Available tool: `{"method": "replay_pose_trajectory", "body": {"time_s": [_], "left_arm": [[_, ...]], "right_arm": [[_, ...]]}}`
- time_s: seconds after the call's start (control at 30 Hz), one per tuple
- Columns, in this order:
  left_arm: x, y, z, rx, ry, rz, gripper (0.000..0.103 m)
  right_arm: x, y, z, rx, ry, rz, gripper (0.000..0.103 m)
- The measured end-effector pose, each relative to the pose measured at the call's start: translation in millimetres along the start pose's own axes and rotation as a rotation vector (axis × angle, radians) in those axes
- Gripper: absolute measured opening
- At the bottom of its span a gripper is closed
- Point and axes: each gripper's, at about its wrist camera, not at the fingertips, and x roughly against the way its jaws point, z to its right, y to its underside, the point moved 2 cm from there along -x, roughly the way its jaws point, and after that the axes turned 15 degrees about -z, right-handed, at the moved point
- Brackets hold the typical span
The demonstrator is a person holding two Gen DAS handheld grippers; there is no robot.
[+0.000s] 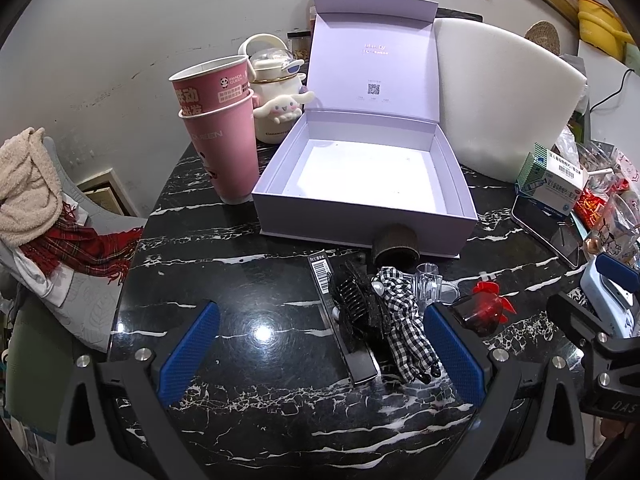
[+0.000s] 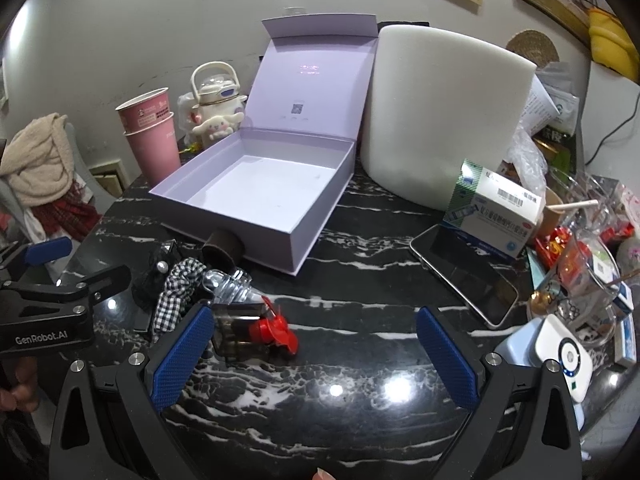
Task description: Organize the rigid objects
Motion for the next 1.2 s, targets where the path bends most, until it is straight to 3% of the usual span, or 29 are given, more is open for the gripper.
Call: {"method": "replay_pose_trajectory", "body": {"time_s": [0.43, 0.97, 1.2], "left_arm": [[-5, 4, -3, 0.013, 0.019, -0.010, 0.103], [-12, 18, -8, 0.014, 0.066, -0.015, 0.102], [-22, 17, -13, 0.030, 0.044, -0.036, 0.095]], "right_arm": [[-4, 1, 2, -0.021, -0.041, -0.014, 0.103], [-19, 18, -7, 0.010, -0.152, -0.044, 0.083], [-18, 18, -10, 0.032, -0.121, -0.022, 0.079]]}}
